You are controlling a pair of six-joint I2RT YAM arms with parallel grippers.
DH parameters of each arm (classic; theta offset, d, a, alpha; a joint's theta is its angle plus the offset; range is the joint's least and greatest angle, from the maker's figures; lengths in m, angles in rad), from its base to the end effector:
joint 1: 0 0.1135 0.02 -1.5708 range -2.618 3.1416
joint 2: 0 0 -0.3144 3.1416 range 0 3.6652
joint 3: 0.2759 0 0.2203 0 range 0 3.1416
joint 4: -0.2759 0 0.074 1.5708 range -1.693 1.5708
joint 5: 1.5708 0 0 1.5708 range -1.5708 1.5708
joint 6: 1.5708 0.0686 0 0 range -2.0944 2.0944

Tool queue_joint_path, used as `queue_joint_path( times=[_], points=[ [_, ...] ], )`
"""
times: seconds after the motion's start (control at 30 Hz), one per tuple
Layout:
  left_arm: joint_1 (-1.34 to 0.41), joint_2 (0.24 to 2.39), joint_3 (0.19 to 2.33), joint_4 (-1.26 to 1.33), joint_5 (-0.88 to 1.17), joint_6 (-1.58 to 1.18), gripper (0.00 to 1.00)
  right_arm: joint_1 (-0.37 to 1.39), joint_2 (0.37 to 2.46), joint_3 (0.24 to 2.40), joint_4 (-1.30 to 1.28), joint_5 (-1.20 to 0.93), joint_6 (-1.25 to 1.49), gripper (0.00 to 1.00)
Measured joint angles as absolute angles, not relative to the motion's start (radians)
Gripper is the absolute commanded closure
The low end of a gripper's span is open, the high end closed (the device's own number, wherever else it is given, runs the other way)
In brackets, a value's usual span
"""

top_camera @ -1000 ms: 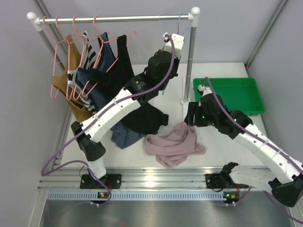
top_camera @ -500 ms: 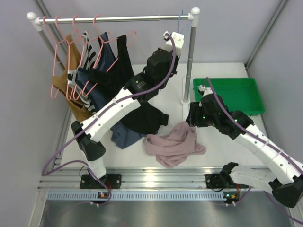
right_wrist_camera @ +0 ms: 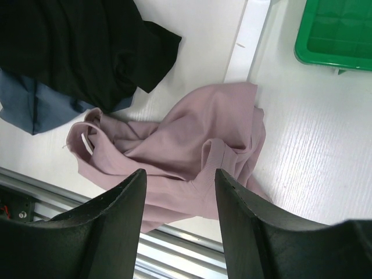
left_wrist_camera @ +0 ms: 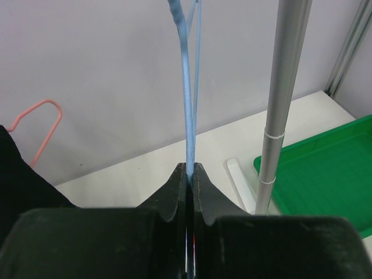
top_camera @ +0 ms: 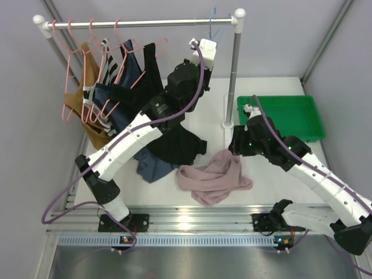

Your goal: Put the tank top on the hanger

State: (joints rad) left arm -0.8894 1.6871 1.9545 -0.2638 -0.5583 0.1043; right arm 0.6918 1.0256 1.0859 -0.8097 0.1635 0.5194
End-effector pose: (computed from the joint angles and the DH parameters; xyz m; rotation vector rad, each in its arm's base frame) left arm 0.2658 -0.2701 0.5401 0.3378 1.5338 -0.1798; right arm 0.1370 0.0990 0.3585 -0.1185 2.3432 0.4233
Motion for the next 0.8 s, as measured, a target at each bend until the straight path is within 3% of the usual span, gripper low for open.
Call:
queue_joint_path(
  times=[0.5,0.8],
  points=[
    [-0.888,1.514,1.748,-0.234,-0.518,0.096,1.00,0.692,1.025,1.086,-0.810,0.164,0.517,0.50],
    [-0.886,1.127,1.456,-0.377,-0.380,-0.009,1.00,0.692,0.992,0.967,-0.812,0.163,0.534,0.56]
  ],
)
